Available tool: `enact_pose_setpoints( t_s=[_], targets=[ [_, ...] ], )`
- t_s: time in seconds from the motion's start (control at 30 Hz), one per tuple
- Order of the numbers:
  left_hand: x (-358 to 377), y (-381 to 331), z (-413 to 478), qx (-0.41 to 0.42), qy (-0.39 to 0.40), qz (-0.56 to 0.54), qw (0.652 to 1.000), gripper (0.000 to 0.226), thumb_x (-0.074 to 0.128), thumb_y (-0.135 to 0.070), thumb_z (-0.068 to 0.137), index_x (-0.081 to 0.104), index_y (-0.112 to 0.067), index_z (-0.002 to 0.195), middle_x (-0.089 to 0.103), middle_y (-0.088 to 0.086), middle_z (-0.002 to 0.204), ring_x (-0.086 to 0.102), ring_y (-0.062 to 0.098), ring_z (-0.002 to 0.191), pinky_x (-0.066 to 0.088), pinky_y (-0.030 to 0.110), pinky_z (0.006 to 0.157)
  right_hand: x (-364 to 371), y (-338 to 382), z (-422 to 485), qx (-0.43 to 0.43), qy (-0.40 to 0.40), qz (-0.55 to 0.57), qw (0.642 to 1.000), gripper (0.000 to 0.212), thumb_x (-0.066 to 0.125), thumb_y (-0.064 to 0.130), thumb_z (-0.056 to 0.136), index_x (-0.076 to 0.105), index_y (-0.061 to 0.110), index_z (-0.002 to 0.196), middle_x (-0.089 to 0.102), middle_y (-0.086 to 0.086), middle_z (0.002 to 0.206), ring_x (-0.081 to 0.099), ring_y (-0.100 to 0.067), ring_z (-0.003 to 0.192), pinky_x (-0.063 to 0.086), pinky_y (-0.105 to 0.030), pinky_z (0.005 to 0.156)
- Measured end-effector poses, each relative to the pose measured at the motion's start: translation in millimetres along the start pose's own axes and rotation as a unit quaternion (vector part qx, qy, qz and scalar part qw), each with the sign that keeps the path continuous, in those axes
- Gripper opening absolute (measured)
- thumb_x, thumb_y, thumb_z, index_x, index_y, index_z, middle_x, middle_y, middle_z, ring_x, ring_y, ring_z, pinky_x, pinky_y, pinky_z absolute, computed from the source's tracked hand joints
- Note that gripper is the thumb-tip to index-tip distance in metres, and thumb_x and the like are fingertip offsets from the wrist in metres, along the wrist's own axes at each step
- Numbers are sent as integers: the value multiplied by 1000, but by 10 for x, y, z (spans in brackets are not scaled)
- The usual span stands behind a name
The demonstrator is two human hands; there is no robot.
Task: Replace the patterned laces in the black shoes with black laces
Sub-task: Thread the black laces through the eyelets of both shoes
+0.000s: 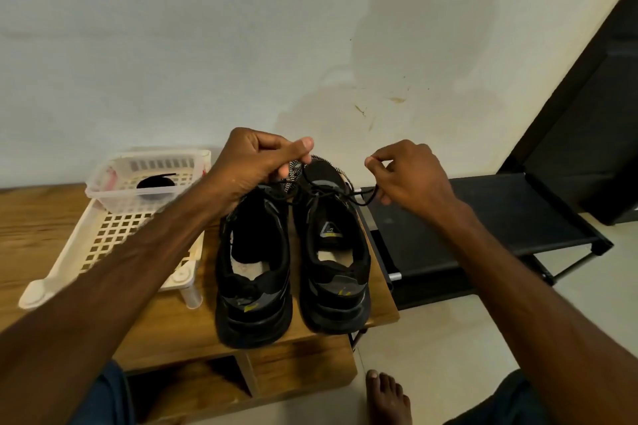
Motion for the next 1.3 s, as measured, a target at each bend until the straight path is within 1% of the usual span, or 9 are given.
enact_pose_setpoints(
  t_s=[0.23, 0.4, 0.53, 0.67, 0.8, 0.97, 1.07, 1.13, 1.3],
  targets=[
    [254, 172, -15, -28, 95, 78, 992, 25, 57, -26, 104, 78, -13, 104, 70, -2, 74, 46, 7, 53, 39, 14, 50, -13, 287, -3, -67, -7, 56, 996, 20, 68, 37, 95, 81, 23, 102, 68, 15, 71, 62, -2, 65, 51, -24, 67],
    [370, 127, -79, 11, 169, 112, 979, 17, 64, -18, 100, 76, -13, 111, 79, 0, 94, 54, 14, 62, 43, 18, 49, 148, 552, -70, -164, 58, 87, 981, 46, 76, 37, 89, 65, 31, 134, 67, 16, 127, 59, 0, 113, 47, -14, 85],
    [209, 21, -42, 50, 96, 92, 990, 18, 74, -28, 93, 79, -11, 95, 79, 4, 85, 58, 20, 57, 44, 20, 49, 185, 595, -95, -165, 75, 96, 979, 20, 71, 40, 94, 80, 23, 99, 77, 10, 100, 67, -3, 99, 53, -23, 89],
    [26, 88, 44, 41, 36, 100, 994, 15, 70, -22, 97, 78, -9, 95, 79, 2, 83, 58, 12, 55, 46, 18, 49, 49, 486, -60, -130, 46, 139, 981, 34, 67, 48, 94, 76, 23, 73, 76, 9, 86, 68, -1, 93, 55, -31, 89],
    [35, 248, 85, 10, 62, 128, 990, 22, 55, -3, 103, 70, -3, 118, 79, 4, 98, 72, 16, 72, 58, 23, 62, -87, 329, -38, -74, 4, 197, 978, 47, 59, 48, 100, 79, 14, 75, 71, 17, 67, 66, 6, 75, 46, -18, 72],
    [-10, 204, 47, 23, 8, 154, 988, 16, 76, -23, 92, 75, -7, 95, 79, 2, 79, 76, 17, 67, 59, 20, 59, 84, 188, -31, -43, 66, 144, 986, 46, 58, 42, 102, 78, 7, 78, 65, 16, 54, 62, -6, 54, 52, -27, 65],
    [21, 172, 26, 40, 6, 184, 982, 16, 79, -27, 88, 77, -11, 87, 77, -2, 73, 74, 12, 62, 53, 16, 54, 187, 241, -50, -75, 82, 60, 992, 23, 68, 36, 96, 79, 17, 103, 77, 10, 96, 69, -5, 93, 47, -16, 75],
    [139, 165, 15, 56, 46, 197, 978, 11, 74, -22, 93, 77, -12, 94, 78, -3, 77, 74, 12, 67, 55, 20, 58, 235, 353, -75, -106, 91, 49, 989, 35, 74, 35, 91, 72, 22, 123, 72, 9, 121, 63, -7, 114, 49, -22, 91],
    [275, 119, -14, 88, 62, 202, 973, 12, 72, -23, 95, 78, -13, 96, 77, -4, 77, 74, 11, 67, 57, 20, 59, 322, 621, -134, -165, 118, 114, 972, 24, 78, 25, 90, 77, 25, 115, 78, 12, 99, 70, 3, 93, 50, -8, 80]
  ],
)
Point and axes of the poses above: each hand's wrist, its own z-axis towards the middle knuckle, its own x-axis out of the palm, y = z × x, the point moved 9 cm from there along z, towards the middle knuckle
